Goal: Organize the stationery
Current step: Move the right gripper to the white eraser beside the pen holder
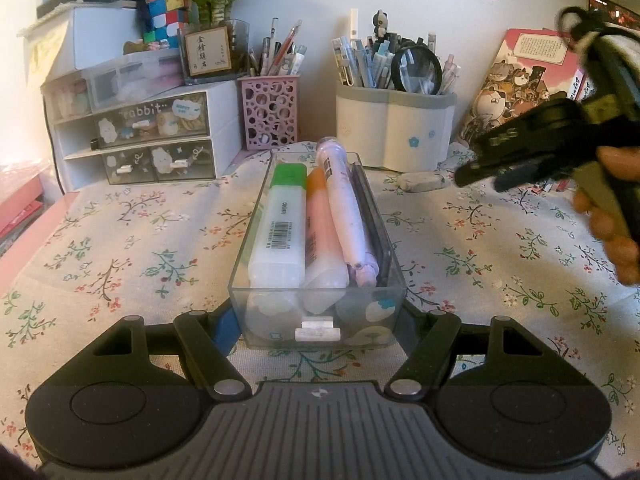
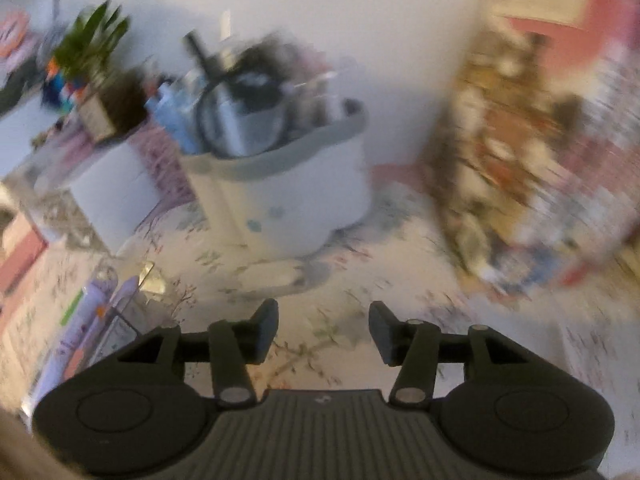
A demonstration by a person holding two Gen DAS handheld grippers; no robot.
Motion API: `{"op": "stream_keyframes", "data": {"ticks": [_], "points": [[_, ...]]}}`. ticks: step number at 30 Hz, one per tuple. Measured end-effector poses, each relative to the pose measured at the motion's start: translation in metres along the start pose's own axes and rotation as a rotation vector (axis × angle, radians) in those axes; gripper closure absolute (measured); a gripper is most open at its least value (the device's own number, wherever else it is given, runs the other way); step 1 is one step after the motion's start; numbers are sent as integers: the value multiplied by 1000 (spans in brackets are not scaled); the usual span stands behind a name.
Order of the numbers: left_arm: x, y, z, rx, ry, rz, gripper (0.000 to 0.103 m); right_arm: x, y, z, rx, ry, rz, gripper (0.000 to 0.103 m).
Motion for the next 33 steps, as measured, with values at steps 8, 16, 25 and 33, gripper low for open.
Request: {"op": "stream_keyframes", "data": {"ticks": [8,16,25,33], "points": [[0,0,-1,-1,0,0,31,-42,24,6,35,111,-10,47],[0,0,0,-1,0,0,31,-53,28,31,73,62,0,59],[0,0,0,-2,0,0,31,-20,5,27,-91,-59,65,59],[0,0,0,-2,0,0,31,2,-10,33,-187,-130,101,58]]}}
Point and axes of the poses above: each gripper's, at about its wrist camera, not at the fingertips, and x roughly against the way its jaws point, z to its left, y to its top, the point moved 1 cm from there along -x, roughly the way its jaws point, and after that the axes turned 15 degrees about x, right-handed, at the moved point
